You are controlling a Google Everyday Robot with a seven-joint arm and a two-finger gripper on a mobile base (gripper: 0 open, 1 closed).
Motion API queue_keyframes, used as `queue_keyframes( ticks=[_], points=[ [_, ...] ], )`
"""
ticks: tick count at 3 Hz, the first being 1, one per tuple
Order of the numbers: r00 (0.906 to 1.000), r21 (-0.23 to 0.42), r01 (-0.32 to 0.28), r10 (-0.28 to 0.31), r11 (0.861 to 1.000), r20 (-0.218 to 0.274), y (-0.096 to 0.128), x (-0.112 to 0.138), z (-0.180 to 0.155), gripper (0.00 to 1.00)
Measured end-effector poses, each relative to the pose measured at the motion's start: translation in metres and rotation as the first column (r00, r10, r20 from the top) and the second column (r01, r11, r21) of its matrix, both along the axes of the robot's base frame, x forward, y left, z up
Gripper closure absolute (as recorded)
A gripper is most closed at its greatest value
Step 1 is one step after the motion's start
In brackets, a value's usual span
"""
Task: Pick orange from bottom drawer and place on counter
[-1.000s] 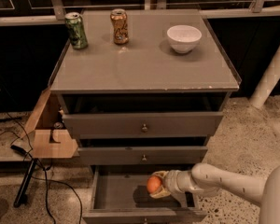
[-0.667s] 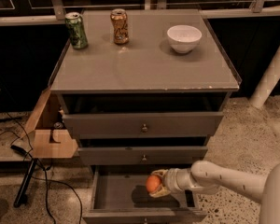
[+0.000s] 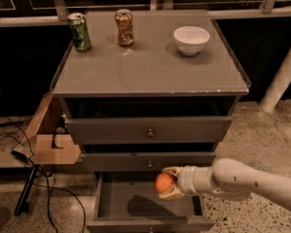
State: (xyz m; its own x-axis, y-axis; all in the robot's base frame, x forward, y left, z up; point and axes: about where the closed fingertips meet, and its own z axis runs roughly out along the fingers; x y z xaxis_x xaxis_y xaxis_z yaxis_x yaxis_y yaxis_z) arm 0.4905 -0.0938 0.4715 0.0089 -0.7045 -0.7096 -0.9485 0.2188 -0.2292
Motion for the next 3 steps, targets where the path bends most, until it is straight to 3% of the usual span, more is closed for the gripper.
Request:
queue_keyframes(
  ticks=[1, 2, 3],
  points=[
    [0.9975, -0.025, -0.002, 0.003, 1.000, 0.070, 0.005, -0.010, 0.080, 1.00],
    [0.9905, -0.068, -0.002, 0.011, 0.998, 0.137, 0.000, -0.001, 0.116, 1.00],
    [0.9905, -0.068, -0.001, 0.011, 0.998, 0.137, 0.000, -0.001, 0.117, 1.00]
  ],
)
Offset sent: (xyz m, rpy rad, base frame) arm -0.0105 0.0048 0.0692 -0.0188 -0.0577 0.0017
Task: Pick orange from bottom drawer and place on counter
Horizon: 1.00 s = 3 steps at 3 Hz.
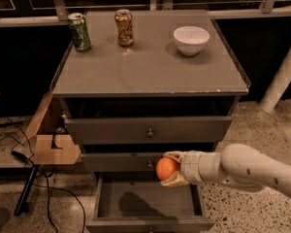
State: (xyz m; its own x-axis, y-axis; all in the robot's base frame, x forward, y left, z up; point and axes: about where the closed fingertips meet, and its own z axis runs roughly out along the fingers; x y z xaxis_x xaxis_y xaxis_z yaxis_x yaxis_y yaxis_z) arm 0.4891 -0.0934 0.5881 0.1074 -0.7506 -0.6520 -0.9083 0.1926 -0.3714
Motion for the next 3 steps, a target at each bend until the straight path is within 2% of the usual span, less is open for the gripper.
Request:
queue_keyframes(
  ticks=[1, 2, 3],
  points=[
    [0.9995, -0.002, 0.017, -0.017, 1.000, 0.026, -0.005, 0.001, 0.051, 1.00],
    [0.9950, -0.006, 0.041, -0.040, 0.999, 0.092, -0.014, 0.001, 0.155, 1.00],
    [0.9813, -0.032, 0.021, -0.014, 0.999, 0.192, -0.011, -0.003, 0.251, 1.00]
  ],
)
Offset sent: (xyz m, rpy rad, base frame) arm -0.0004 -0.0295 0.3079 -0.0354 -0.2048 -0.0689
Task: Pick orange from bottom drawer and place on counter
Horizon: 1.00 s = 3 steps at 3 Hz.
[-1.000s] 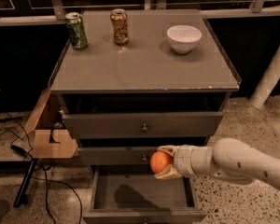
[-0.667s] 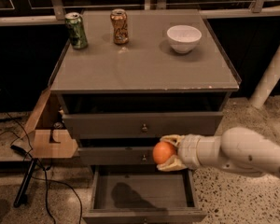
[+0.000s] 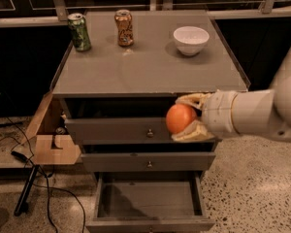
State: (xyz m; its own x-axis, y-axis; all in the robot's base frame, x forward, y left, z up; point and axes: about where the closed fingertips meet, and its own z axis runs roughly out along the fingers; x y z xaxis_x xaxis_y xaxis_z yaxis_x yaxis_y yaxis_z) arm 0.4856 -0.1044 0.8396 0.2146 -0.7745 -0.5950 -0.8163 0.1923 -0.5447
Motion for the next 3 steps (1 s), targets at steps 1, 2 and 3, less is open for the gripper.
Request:
queue_keyframes(
  ticks=[1, 2, 3],
  points=[
    [0.9996, -0.009, -0.012, 0.012, 1.000, 0.027, 0.003, -0.001, 0.022, 1.00],
    [0.9994, -0.007, -0.010, 0.010, 1.000, 0.032, 0.004, -0.001, 0.025, 1.00],
    [0.9971, 0.024, 0.003, -0.005, 1.000, 0.075, 0.006, 0.017, 0.059, 1.00]
  ],
)
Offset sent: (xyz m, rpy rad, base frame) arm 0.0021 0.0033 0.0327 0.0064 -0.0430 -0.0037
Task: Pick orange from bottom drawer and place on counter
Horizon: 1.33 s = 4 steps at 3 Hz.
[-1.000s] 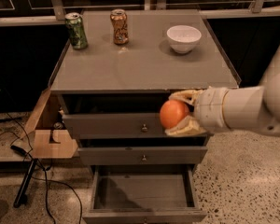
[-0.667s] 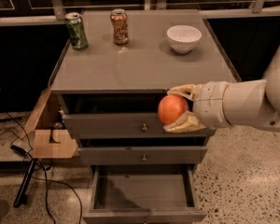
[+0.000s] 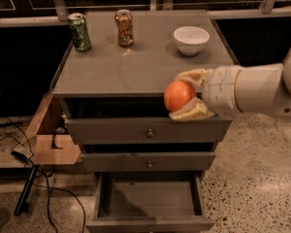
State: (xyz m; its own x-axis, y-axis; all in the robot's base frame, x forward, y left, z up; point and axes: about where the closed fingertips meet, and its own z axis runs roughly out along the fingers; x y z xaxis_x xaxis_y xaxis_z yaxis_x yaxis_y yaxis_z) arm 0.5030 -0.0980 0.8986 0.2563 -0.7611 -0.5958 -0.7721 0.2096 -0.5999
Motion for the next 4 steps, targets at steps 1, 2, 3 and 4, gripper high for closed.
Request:
queue_keyframes(
  ticks=[1, 2, 3, 4],
  points=[
    [0.9990, 0.051, -0.001, -0.001, 0.999, 0.044, 0.008, 0.041, 0.036, 1.00],
    [0.9979, 0.113, -0.030, 0.023, 0.993, 0.061, 0.028, 0.090, 0.050, 1.00],
    [0.9976, 0.174, -0.050, 0.041, 0.984, 0.055, 0.050, 0.129, 0.046, 1.00],
    [0.9986, 0.221, -0.050, 0.044, 0.974, 0.030, 0.066, 0.154, 0.033, 1.00]
  ],
)
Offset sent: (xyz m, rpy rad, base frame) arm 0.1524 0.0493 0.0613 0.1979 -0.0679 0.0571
